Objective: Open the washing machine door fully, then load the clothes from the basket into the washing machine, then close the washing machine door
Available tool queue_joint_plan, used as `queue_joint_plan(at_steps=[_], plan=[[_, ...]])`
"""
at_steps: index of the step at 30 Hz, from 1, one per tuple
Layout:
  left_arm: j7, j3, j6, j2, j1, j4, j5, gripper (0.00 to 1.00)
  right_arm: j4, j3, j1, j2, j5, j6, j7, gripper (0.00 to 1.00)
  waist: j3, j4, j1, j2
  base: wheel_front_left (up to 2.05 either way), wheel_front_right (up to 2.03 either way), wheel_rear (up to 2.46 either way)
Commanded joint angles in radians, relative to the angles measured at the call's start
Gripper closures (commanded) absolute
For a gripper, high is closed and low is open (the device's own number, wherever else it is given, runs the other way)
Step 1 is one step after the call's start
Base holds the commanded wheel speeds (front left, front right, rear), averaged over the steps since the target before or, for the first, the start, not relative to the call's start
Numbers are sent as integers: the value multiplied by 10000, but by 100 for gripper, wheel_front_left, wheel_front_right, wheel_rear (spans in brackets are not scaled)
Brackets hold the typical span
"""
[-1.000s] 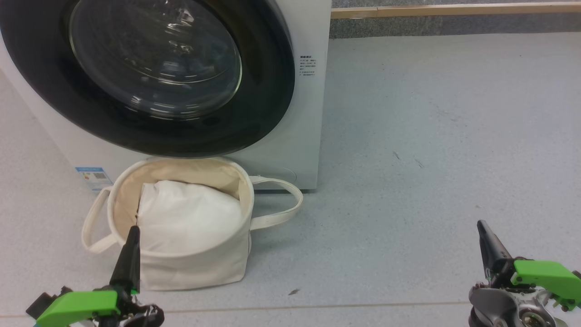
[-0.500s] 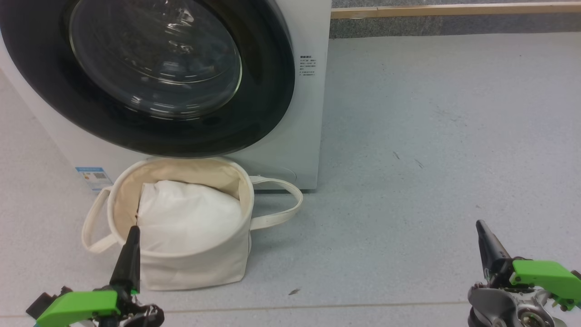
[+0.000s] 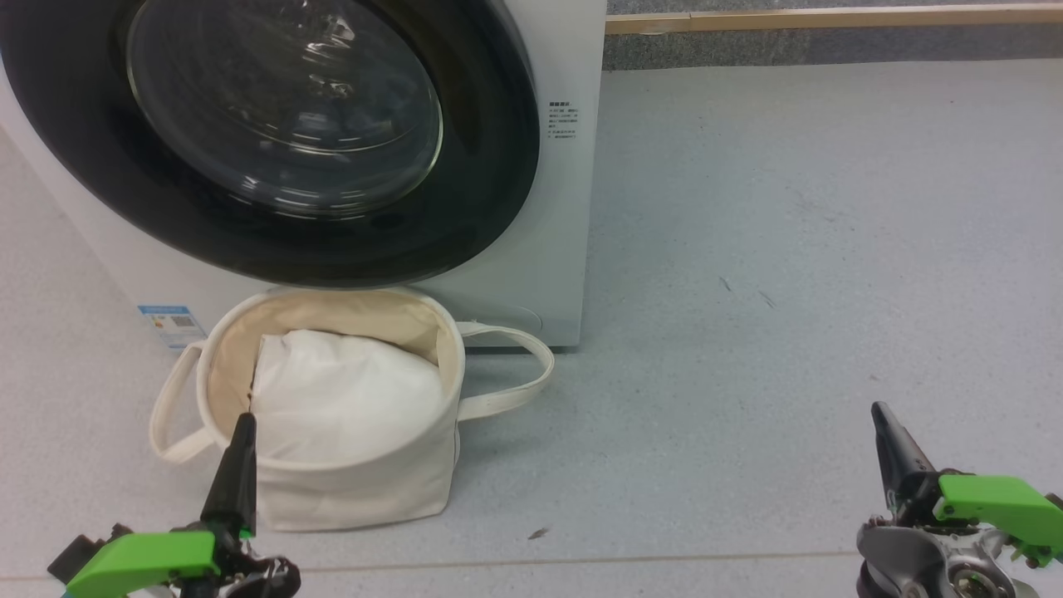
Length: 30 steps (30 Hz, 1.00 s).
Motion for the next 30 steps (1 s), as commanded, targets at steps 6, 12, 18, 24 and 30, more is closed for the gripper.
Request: queue_joint_plan(at_steps=[6,12,18,24,30], plan=[[75,343,5,58,-220,-395,-29,100,-399,289,-115,-227,120,2,-107,100,0,0,0,0,0,0,0],[75,343,5,58,-220,-395,-29,100,-404,333,-112,-260,158,2,-142,100,0,0,0,0,0,0,0],[75,343,5,58,-220,-396,-29,100,-410,379,-109,-294,199,2,-178,100,0,0,0,0,0,0,0],[75,343,5,58,-220,-396,-29,100,-414,419,-106,-324,233,2,-209,100,1,0,0,0,0,0,0],[75,343,5,58,-220,-396,-29,100,-420,468,-103,-361,276,2,-248,100,1,0,0,0,0,0,0]])
